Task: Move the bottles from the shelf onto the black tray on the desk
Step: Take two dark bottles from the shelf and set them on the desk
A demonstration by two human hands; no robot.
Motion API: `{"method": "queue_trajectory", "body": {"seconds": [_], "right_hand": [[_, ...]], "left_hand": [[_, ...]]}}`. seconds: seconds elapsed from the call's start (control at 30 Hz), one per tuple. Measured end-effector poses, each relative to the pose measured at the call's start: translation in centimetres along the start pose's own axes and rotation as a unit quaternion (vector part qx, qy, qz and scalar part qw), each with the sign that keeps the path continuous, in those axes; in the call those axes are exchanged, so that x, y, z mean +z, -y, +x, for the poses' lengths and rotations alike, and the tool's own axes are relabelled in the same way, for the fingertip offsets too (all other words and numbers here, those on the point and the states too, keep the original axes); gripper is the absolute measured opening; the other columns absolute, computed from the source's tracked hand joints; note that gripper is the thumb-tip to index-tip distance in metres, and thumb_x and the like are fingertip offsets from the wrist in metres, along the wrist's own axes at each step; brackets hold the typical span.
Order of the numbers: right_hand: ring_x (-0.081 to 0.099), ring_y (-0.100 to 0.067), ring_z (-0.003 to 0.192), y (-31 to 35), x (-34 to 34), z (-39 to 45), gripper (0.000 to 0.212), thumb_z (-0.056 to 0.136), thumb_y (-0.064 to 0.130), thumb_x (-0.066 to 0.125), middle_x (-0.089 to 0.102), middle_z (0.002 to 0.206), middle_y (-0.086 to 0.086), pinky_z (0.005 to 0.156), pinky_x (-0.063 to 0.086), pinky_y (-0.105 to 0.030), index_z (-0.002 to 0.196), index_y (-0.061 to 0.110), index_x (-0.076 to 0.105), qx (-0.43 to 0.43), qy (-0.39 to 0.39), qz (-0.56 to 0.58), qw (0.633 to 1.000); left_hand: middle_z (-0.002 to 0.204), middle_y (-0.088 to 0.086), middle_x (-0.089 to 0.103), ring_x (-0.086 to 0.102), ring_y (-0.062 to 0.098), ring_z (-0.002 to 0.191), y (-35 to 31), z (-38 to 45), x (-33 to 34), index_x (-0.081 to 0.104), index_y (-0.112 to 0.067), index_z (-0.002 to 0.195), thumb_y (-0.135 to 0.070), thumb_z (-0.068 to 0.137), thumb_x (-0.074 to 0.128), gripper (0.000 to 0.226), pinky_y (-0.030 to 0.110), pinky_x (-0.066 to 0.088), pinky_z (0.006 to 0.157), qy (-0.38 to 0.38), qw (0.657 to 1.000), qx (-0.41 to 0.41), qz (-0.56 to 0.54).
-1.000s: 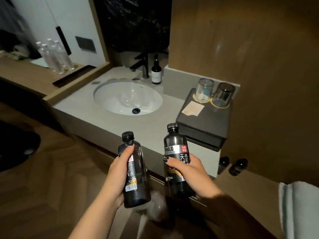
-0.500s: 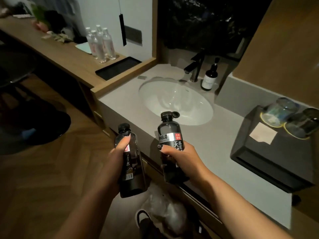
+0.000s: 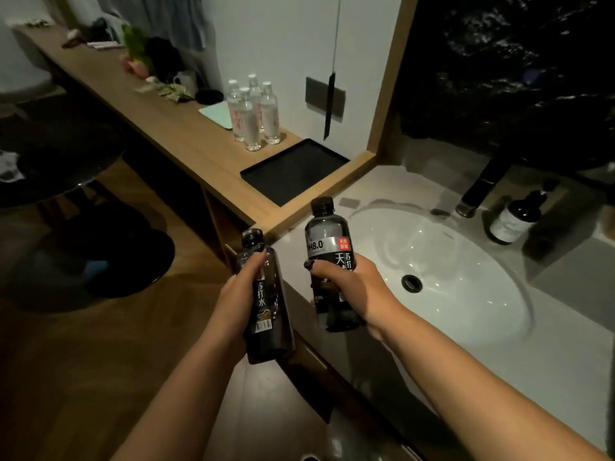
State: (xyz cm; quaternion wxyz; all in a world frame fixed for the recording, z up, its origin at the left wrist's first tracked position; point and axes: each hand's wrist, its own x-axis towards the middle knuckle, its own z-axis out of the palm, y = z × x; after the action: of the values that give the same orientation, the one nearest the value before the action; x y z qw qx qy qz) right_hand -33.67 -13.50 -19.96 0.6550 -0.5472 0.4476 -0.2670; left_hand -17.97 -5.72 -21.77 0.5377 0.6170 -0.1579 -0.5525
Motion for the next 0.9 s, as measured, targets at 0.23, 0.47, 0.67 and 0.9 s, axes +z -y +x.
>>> {"method": "queue_trajectory", "body": {"seconds": [0.23, 0.47, 0.67, 0.9], "right_hand": [[0.069, -0.034, 0.088, 2.6, 7.8, 9.9, 0.022, 0.076, 0.023, 0.071, 0.07, 0.094, -0.014, 0.085, 0.056, -0.049, 0.096, 0.022, 0.061, -0.005, -0.035, 0.006, 0.999], [0.068, -0.037, 0.092, 5.2, 16.9, 20.0, 0.02, 0.076, 0.026, 0.073, 0.069, 0.099, -0.017, 0.085, 0.055, -0.051, 0.092, 0.028, 0.061, -0.005, -0.087, 0.051, 0.995], [0.068, -0.037, 0.092, 7.0, 21.1, 27.6, 0.023, 0.075, 0.024, 0.073, 0.068, 0.101, -0.019, 0.083, 0.057, -0.048, 0.095, 0.024, 0.06, 0.009, -0.104, 0.063, 0.993], [0.067, -0.028, 0.093, 8.6, 21.7, 38.8, 0.028, 0.073, 0.028, 0.073, 0.069, 0.102, -0.013, 0.085, 0.056, -0.046, 0.099, 0.023, 0.062, 0.03, -0.127, 0.054, 0.99]], "left_hand": [[0.083, 0.014, 0.067, 0.065, 0.026, 0.071, -6.9, 10.1, -7.9, 0.059, -0.014, 0.113, -0.049, 0.088, 0.052, 0.044, 0.028, 0.053, 0.06, 0.014, 1.0, 0.0, 0.021], [0.069, 0.008, 0.041, 0.054, 0.017, 0.044, -15.8, 24.8, -18.5, 0.045, 0.015, 0.123, -0.015, 0.1, 0.035, 0.039, 0.012, 0.037, 0.032, -0.024, 0.998, 0.032, 0.046], [0.078, 0.01, 0.066, 0.065, 0.023, 0.064, -21.4, 25.3, -20.6, 0.063, -0.01, 0.107, -0.054, 0.08, 0.06, 0.052, 0.03, 0.052, 0.059, 0.052, 0.997, -0.017, 0.059], [0.086, 0.013, 0.066, 0.066, 0.028, 0.074, -27.2, 36.1, -20.0, 0.06, -0.007, 0.115, -0.055, 0.077, 0.063, 0.062, 0.036, 0.053, 0.07, 0.057, 0.995, -0.014, 0.077]]}}
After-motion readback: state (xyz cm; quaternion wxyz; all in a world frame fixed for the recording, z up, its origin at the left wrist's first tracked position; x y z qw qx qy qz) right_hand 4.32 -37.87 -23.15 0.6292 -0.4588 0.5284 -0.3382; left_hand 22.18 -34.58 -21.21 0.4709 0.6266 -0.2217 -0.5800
